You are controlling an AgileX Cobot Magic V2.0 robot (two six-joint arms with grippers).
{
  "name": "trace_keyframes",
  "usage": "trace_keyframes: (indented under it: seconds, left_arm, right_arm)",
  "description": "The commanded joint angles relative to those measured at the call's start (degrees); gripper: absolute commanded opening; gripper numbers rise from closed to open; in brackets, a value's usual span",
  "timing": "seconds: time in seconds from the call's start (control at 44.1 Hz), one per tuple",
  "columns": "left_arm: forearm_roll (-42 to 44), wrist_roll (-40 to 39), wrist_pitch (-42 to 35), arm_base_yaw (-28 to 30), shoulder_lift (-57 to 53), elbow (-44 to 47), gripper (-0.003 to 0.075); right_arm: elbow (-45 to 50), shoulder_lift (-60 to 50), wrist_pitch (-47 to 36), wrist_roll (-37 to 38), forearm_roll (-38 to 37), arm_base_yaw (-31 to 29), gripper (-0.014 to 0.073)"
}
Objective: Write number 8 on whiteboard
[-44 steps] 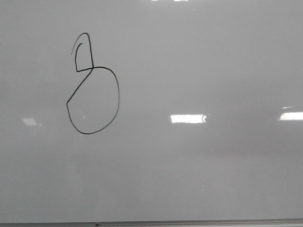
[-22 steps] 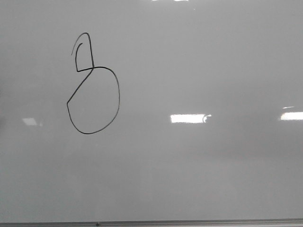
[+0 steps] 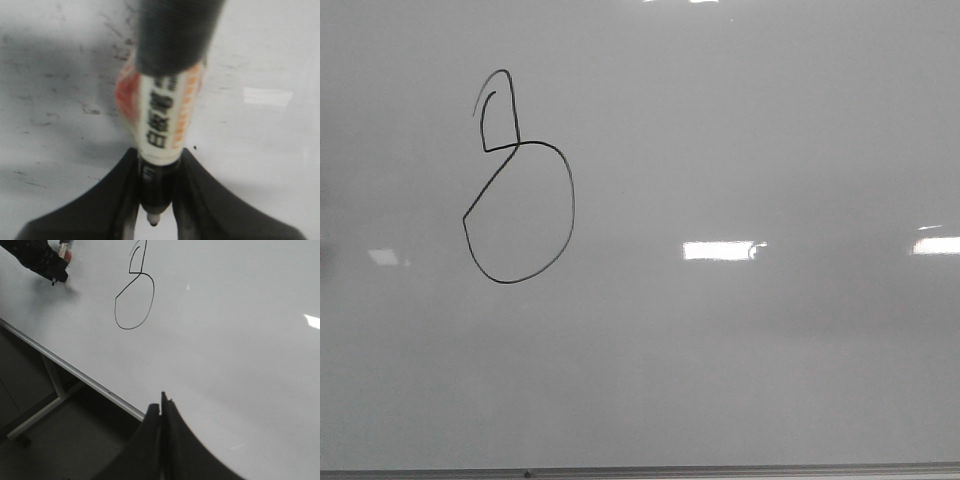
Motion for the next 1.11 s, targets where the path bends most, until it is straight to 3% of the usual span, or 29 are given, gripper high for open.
trace_keyframes:
  seconds: [0.0,0.317,0.499,0.726,0.907,1.089]
  left_arm:
    - [0.0,-0.6,-2.0,0.1,-1.0,-1.9,0.0228]
    - [0.1,0.0,1.3,0.1,-1.5,-1.9,0.0454]
    - [1.6,1.5,-0.3,-1.3,-9.4,2.5,0.0458]
    - [1.6,1.5,-1.6,-3.4,-27.4,10.6,0.0456]
    - [0.4,1.5,-1.6,-6.5,-45.5,16.0,0.0363]
    - [-0.5,1.5,-1.6,-9.2,-61.5,19.8,0.0134]
  right_arm:
    - [-1.4,0.8,-4.4,-0.1,0.5,-0.3,-0.0071]
    - [-1.4,0.8,-4.4,-0.1,0.5,-0.3,-0.0071]
    - [-1.4,0.8,-5.2,-0.1,0.5,-0.3,-0.0071]
    - [-1.4,0.8,-5.9,-0.1,0.5,-0.3,-0.0071]
    - [-1.4,0.8,-5.9,-0.1,0.5,-0.3,-0.0071]
    - [-1.4,0.8,-5.9,-0.1,0.5,-0.3,-0.0071]
